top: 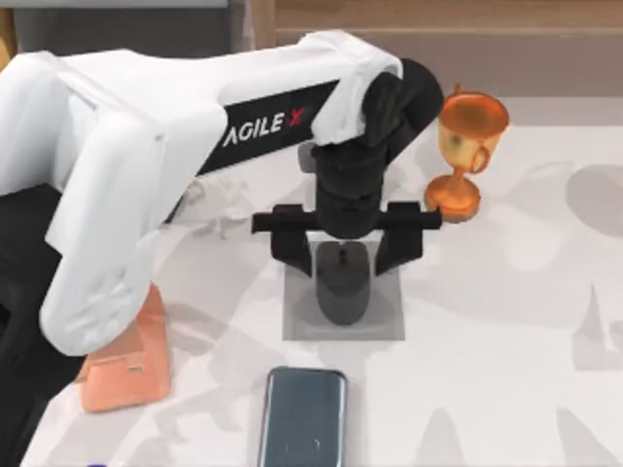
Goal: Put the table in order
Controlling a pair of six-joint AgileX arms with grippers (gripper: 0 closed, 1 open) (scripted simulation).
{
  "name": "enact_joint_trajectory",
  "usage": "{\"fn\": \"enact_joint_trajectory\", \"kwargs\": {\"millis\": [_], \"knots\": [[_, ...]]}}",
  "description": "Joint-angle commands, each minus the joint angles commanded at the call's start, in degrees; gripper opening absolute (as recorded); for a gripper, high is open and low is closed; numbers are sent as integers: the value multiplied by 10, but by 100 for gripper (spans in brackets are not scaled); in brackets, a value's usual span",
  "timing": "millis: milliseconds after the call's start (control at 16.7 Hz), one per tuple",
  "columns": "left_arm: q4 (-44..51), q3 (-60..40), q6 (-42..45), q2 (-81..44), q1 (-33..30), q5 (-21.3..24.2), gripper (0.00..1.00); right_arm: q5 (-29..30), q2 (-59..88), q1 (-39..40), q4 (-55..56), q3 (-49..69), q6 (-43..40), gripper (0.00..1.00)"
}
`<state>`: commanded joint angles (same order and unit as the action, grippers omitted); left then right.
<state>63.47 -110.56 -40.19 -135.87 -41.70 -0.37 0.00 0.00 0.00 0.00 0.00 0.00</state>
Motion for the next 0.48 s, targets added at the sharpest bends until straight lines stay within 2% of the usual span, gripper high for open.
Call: {"fn": "enact_joint_trajectory", "kwargs": {"millis": [60, 120, 480], "knots": [[0, 0, 0, 0, 0, 0, 98, 0, 0, 0, 0, 0, 0, 100], [0, 0, 0, 0, 0, 0, 100, 0, 0, 0, 0, 0, 0, 100], [0, 0, 0, 0, 0, 0, 100, 0, 0, 0, 0, 0, 0, 100]]}}
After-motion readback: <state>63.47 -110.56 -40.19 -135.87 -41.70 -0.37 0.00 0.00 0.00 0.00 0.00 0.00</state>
